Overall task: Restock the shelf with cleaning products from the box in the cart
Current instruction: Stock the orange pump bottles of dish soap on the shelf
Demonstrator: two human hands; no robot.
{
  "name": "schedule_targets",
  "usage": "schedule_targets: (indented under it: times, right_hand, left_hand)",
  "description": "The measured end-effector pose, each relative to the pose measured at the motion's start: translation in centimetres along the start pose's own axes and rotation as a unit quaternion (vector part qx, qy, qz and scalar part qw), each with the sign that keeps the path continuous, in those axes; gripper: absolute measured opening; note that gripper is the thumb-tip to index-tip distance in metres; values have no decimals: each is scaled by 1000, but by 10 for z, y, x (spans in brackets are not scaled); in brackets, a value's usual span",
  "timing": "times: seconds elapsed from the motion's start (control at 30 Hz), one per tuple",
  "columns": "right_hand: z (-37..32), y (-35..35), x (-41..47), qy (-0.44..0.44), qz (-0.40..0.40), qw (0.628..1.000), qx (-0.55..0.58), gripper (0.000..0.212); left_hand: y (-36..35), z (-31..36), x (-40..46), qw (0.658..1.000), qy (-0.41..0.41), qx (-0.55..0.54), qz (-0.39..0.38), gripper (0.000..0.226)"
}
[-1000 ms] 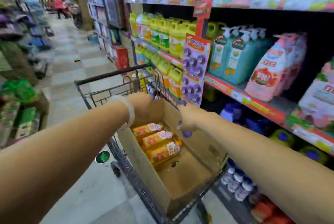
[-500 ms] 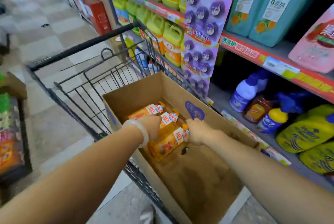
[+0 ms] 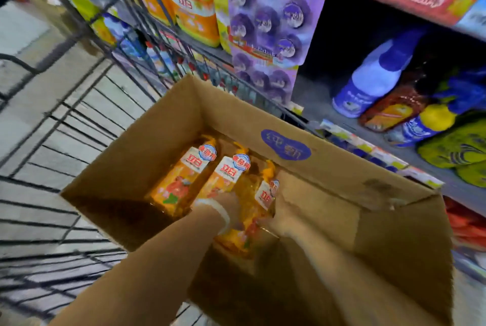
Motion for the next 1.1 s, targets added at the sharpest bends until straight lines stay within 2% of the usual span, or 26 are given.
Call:
schedule_targets:
  times: [0.07,0.13,0.17,0.27,0.4,0.47,0.53,0.7,0.77,0.83,0.9,0.93,1.03,1.1]
  right_hand:
    - [4,-20,10,-15,-22,990,136,78]
    - [8,-37,17,-32,-42,967,249,58]
    - [10,-44,20,-50,-55,955,286,56]
    - [22,-68,30,-107,-114,909,387,69]
    - [26,-80,37,-145,-170,828,514,27]
    - [25,-83,41,-151,-174,807,543,23]
    - [23,-84,38,-154,-177,800,552,23]
    - [28,-86,23,-171,-131,803,556,53]
    - [32,-82,17,-160,-94,819,543,58]
    - [35,-70,4,-139,-53,843,517,46]
    - [37,-52,-9,-108,-7,863,494,44]
    - [35,-42,-18,-91,18,870,485,51]
    - [36,-11,-50,-78,89,881,458,90]
    - [40,14,-80,-62,119,880,455,87]
  left_hand:
    - [-14,-5,16,1000,1,-17,-23,67]
    - [-19,-5,30,999,2,-30,-13,66]
    - [-19,-6,36,999,5,-30,-12,68]
    - [-17,-5,54,1000,-4,12,-23,75]
    - [-18,1,64,996,-6,84,-24,96]
    - [-24,0,64,994,12,107,-16,99]
    - [-31,0,63,994,27,104,-23,104]
    - [-49,-4,59,995,72,42,-48,113]
    - [-48,1,53,996,84,-32,-8,96]
    - [-46,2,48,987,82,-138,28,75]
    - [-40,6,37,980,59,-187,44,70]
    - [-34,9,29,979,47,-192,55,73]
    - [-14,23,0,970,-6,-217,113,78]
    - [4,41,-27,953,-41,-249,165,75]
Point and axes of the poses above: each hand's wrist, its own x-axis towards the middle knuckle, its own y-axis out of the back of the hand, z = x × y, the point moved 8 cm from there along x, towards the middle knuckle, and after that the axes turned 9 degrees about -y, right-handed, at the moved point
